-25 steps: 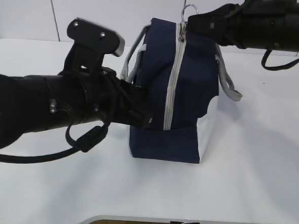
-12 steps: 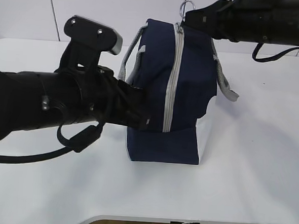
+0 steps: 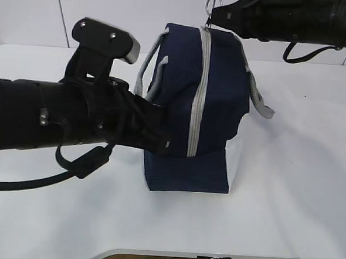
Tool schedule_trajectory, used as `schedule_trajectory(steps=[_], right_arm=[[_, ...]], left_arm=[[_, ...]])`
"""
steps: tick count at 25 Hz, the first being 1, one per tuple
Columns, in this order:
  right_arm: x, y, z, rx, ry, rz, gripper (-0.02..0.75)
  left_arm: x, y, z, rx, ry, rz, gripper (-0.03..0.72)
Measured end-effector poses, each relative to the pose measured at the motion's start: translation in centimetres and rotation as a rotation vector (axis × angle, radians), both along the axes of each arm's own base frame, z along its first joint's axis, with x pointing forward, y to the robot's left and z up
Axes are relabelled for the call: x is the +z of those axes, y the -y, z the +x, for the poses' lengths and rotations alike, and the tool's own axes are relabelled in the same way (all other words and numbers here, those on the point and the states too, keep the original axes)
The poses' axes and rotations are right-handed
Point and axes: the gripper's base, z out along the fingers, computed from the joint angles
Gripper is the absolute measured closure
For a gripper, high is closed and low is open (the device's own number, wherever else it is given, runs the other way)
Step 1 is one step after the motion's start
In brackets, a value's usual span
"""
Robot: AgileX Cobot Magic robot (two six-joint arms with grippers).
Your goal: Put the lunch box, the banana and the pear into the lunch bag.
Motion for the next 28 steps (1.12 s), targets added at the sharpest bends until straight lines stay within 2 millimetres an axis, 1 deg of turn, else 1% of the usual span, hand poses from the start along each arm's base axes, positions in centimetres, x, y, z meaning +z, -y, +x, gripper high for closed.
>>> schedule_trajectory(steps=[10,17,21,23,28], right_arm=[[-0.5,-0.2,2.6,-0.016,0.009,-0.001,0.731],[-1.3,-0.3,4.2,-0.036,0.005,-0.008,0.731],[-2.1,-0.4,5.2,-0.044,-0.005,-0.013,0.731],[-2.6,-0.4,5.5,-0.051,-0.014,-0.018,0.731],[-2.9,-0.1,5.9,-0.087,-0.014,-0.047,0.731]], left_arm=[[1.0,-0.4,-0.9,-0.038,-0.022,0.011,0.694],[1.6,-0.8,-1.5,-0.061,-0.035,0.02,0.694],[2.1,-1.0,-1.8,-0.071,-0.037,0.018,0.695],[2.5,-1.2,-2.0,-0.075,-0.034,0.013,0.695],[3.3,-1.5,-2.5,-0.087,-0.03,0.006,0.695]])
